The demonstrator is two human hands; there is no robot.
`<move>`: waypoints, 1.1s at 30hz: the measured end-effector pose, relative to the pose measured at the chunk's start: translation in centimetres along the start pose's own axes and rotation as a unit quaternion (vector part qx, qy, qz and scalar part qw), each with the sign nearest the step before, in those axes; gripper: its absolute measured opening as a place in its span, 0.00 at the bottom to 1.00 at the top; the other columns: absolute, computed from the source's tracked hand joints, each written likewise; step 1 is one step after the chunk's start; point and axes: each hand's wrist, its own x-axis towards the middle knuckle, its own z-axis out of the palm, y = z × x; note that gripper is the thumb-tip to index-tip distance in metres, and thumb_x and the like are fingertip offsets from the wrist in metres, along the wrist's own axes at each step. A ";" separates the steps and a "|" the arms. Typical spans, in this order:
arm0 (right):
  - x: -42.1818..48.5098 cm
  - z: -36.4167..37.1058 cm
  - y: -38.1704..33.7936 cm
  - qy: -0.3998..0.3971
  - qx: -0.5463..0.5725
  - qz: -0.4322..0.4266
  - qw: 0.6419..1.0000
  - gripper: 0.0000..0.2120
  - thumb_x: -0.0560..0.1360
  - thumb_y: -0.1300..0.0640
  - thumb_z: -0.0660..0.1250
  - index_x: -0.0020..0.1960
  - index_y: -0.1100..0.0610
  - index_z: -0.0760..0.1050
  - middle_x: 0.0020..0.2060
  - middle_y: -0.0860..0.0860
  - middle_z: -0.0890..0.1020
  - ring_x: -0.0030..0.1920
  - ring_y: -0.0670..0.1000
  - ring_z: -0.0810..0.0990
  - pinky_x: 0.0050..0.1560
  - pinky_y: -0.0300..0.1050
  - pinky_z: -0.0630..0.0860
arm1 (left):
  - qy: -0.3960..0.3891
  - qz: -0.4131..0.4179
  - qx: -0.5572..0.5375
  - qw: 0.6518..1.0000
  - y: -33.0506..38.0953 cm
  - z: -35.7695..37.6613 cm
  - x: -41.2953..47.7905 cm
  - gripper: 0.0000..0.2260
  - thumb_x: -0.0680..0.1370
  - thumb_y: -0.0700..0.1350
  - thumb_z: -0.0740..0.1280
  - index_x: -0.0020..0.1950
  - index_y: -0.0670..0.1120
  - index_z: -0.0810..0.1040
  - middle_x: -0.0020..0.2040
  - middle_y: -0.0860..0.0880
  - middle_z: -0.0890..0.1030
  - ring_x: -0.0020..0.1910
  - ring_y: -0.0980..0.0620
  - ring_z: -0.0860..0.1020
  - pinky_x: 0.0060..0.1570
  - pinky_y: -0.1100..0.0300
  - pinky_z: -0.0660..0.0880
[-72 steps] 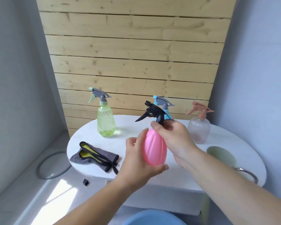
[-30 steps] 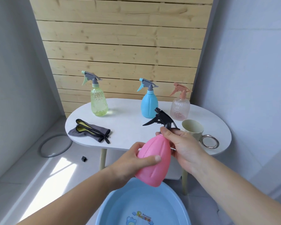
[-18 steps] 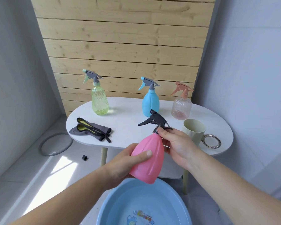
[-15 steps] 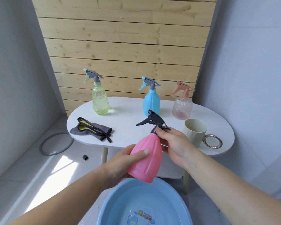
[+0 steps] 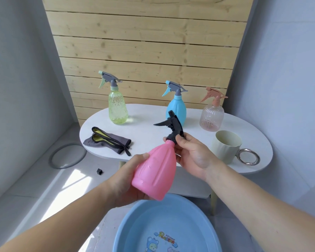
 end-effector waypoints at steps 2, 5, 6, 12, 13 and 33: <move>0.5 -0.6 -0.3 0.027 0.007 -0.011 1.000 0.08 0.81 0.59 0.63 0.58 0.59 0.76 0.51 0.56 0.84 0.44 0.50 0.81 0.46 0.44 0.79 | -0.005 -0.006 0.017 1.000 -0.2 -0.2 0.0 0.35 0.60 0.66 0.77 0.59 0.45 0.85 0.49 0.36 0.84 0.48 0.37 0.84 0.56 0.40 0.81; 1.1 -1.8 -0.1 0.122 -0.065 -0.022 0.990 0.09 0.80 0.59 0.66 0.58 0.60 0.78 0.51 0.57 0.84 0.43 0.50 0.80 0.45 0.45 0.79 | -0.022 -0.014 0.071 0.997 -0.7 -0.5 0.1 0.46 0.48 0.70 0.83 0.60 0.48 0.84 0.49 0.39 0.87 0.48 0.41 0.86 0.52 0.44 0.85; 1.4 -2.3 0.2 0.159 -0.086 -0.024 0.983 0.09 0.80 0.58 0.67 0.58 0.61 0.78 0.50 0.57 0.85 0.42 0.50 0.80 0.44 0.44 0.79 | -0.021 -0.016 0.097 0.995 -0.9 -0.7 0.3 0.47 0.49 0.69 0.84 0.63 0.50 0.82 0.51 0.41 0.87 0.50 0.42 0.87 0.53 0.44 0.85; 3.5 -3.9 1.1 0.331 -0.136 -0.025 0.934 0.05 0.78 0.56 0.69 0.47 0.59 0.79 0.41 0.54 0.83 0.38 0.49 0.79 0.36 0.44 0.80 | 0.011 -0.024 0.161 0.987 -1.3 -1.9 0.3 0.38 0.62 0.62 0.79 0.70 0.54 0.76 0.60 0.42 0.86 0.58 0.39 0.85 0.60 0.42 0.82; 3.8 -3.9 1.2 0.347 -0.134 -0.026 0.928 0.05 0.78 0.57 0.69 0.45 0.58 0.78 0.40 0.53 0.82 0.37 0.49 0.78 0.36 0.44 0.81 | 0.013 -0.024 0.159 0.987 -1.4 -2.0 0.3 0.38 0.62 0.61 0.79 0.70 0.54 0.76 0.61 0.41 0.85 0.60 0.38 0.84 0.61 0.41 0.81; 3.8 -3.5 1.3 0.345 -0.369 0.069 0.860 0.20 0.73 0.46 0.74 0.42 0.64 0.76 0.30 0.57 0.79 0.22 0.54 0.76 0.24 0.40 0.74 | 0.005 0.006 0.154 0.988 -2.1 -1.5 -0.2 0.38 0.63 0.61 0.80 0.71 0.51 0.75 0.62 0.41 0.84 0.60 0.39 0.84 0.62 0.43 0.81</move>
